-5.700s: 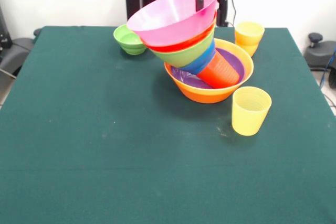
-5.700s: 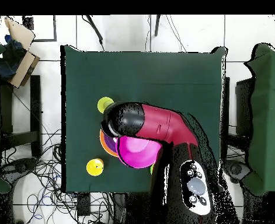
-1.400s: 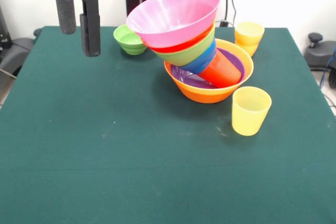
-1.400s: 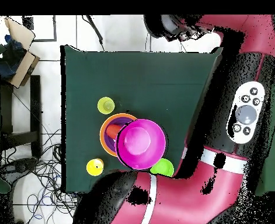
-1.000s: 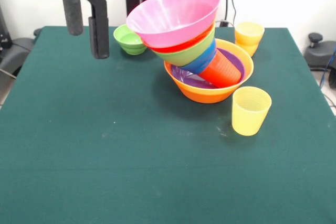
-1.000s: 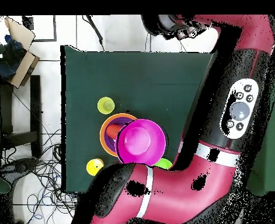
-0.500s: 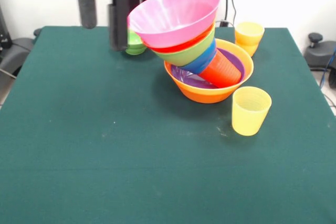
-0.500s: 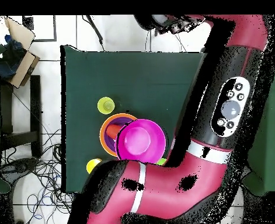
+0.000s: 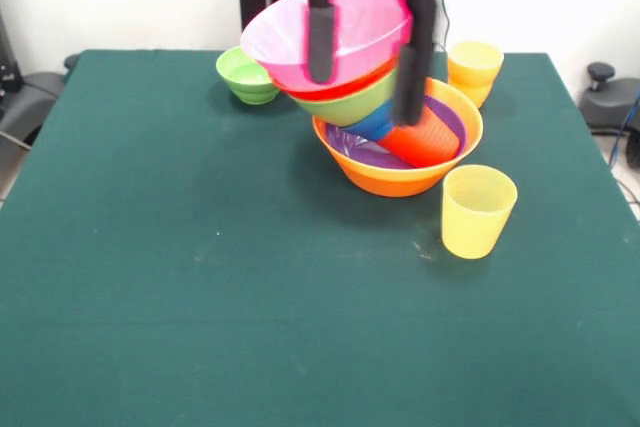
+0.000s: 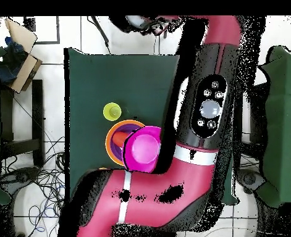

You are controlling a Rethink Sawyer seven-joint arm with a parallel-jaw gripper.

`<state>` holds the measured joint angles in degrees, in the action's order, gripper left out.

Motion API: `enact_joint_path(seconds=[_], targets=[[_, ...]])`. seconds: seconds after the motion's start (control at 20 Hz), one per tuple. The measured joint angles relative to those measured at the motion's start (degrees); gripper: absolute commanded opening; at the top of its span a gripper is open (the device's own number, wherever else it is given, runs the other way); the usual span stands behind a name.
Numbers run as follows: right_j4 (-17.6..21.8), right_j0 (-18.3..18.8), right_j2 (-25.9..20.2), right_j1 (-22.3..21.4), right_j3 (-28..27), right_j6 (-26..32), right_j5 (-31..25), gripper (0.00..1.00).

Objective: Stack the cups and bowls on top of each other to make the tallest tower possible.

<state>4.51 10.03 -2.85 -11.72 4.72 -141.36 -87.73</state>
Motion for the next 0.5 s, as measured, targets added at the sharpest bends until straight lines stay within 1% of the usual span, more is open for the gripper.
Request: enact_joint_path(seconds=[0.05,0.25,0.5], targets=[[0.0,-0.9,0.3,0.4,0.0,0.0,0.4,1.0],[0.0,-2.0,1.1,1.0,0.5,0.0,1.9,1.0],[-0.1,-3.5,3.2,1.3,3.5,0.0,5.4,1.0]])
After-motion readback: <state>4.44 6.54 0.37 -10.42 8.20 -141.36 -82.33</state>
